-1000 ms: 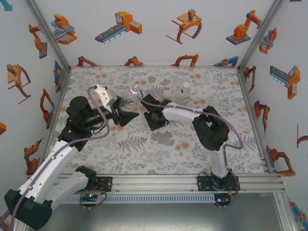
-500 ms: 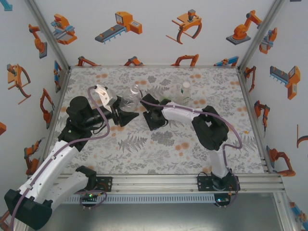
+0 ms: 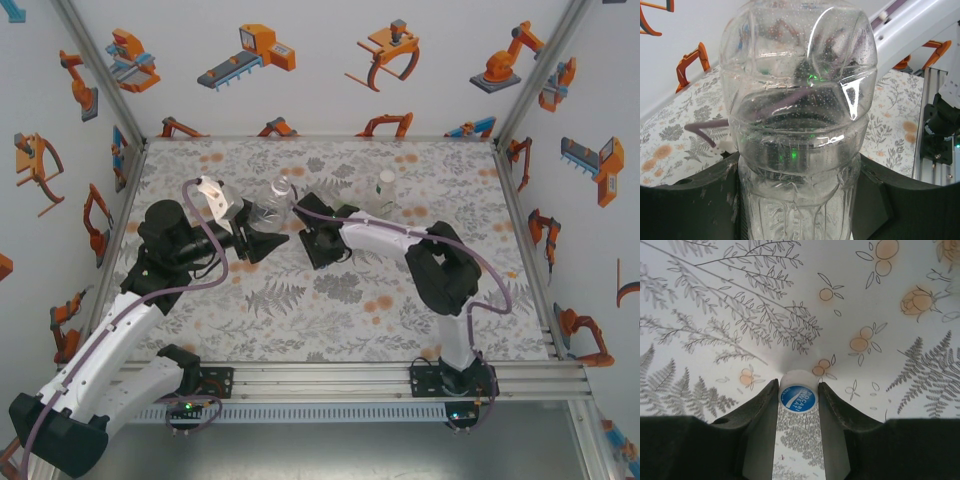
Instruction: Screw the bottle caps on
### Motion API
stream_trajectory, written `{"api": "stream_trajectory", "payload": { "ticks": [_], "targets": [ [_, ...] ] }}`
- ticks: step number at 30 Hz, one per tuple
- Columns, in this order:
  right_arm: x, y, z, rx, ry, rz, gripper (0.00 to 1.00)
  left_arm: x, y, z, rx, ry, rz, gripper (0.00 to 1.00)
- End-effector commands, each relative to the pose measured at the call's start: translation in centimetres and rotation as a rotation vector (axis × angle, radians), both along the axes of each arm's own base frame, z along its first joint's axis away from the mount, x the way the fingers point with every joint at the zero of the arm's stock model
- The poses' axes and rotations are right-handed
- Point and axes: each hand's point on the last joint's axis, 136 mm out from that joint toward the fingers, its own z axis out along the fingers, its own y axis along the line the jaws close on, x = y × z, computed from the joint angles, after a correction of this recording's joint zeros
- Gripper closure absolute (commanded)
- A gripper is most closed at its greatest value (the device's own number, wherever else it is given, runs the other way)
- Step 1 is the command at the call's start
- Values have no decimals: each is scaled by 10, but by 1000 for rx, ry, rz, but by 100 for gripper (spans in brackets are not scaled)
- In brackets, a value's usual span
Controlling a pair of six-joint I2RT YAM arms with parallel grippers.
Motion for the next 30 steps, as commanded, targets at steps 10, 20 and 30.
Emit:
{"api": "stream_trajectory", "payload": {
  "ticks": [10,20,30],
  "targets": [
    [-31,-14,143,232,-252,187,77,-17,-9,4,57,-94,-78,100],
    [-69,-56,268,451,-750,325,87,-31,-22,-15,138,-145,-149,100],
    [-166,-59,319,613,-910,822,94,-48,-29,-36,260,-211,-218,100]
  ]
}}
